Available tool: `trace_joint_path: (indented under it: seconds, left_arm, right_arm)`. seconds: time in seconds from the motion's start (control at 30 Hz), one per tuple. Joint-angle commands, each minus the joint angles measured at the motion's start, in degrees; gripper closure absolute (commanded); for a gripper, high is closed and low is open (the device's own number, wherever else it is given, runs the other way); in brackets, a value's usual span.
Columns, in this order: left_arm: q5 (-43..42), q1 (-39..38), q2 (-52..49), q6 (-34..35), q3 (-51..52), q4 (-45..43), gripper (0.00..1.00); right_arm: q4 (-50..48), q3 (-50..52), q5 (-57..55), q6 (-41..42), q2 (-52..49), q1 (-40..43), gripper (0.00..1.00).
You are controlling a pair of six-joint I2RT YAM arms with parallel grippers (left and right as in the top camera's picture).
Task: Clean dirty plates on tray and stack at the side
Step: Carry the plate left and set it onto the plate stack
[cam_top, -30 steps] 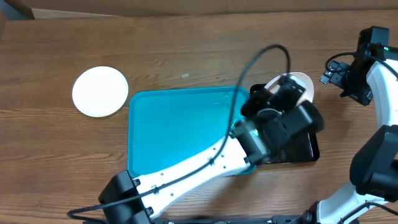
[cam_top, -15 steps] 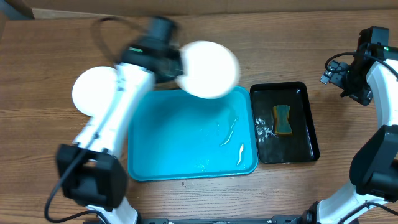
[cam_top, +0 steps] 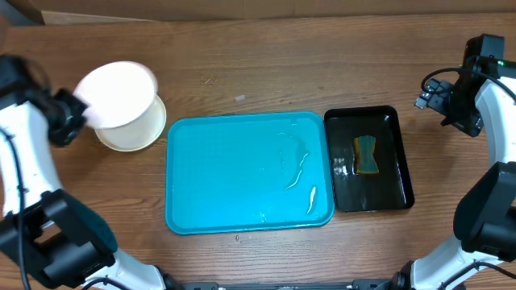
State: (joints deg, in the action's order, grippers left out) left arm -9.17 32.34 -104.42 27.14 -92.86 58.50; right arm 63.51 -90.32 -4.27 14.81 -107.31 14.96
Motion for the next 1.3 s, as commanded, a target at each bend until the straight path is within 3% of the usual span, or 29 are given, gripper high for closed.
trace_joint_path:
  seconds: [0.0, 0.13, 0.43, 0.83, 1.27]
  left_arm:
    - [2.9, 1.8, 0.0, 1.2, 2.5, -1.4, 0.96]
    - [6.1, 2.1, 0.0, 1.2, 6.9, -5.0, 0.96]
    - [4.4, 0.9, 0.0, 1.2, 15.1, -16.0, 0.96]
    - [8.0, -4.7, 0.0, 1.2, 15.5, -18.5, 0.96]
    - [8.7, -4.9, 0.0, 1.2, 15.5, -18.8, 0.96]
  right_arm:
    - [-0.3, -0.9, 0.0, 0.2, 0.7, 0.2, 0.00]
    - [-0.3, -0.9, 0.0, 0.2, 0.7, 0.2, 0.00]
    - [-0.3, -0.9, 0.0, 0.2, 0.7, 0.2, 0.00]
    - [-0.3, -0.9, 0.0, 0.2, 0.7, 0.2, 0.00]
    - [-0.3, -0.9, 0.0, 0.2, 0.7, 0.2, 0.00]
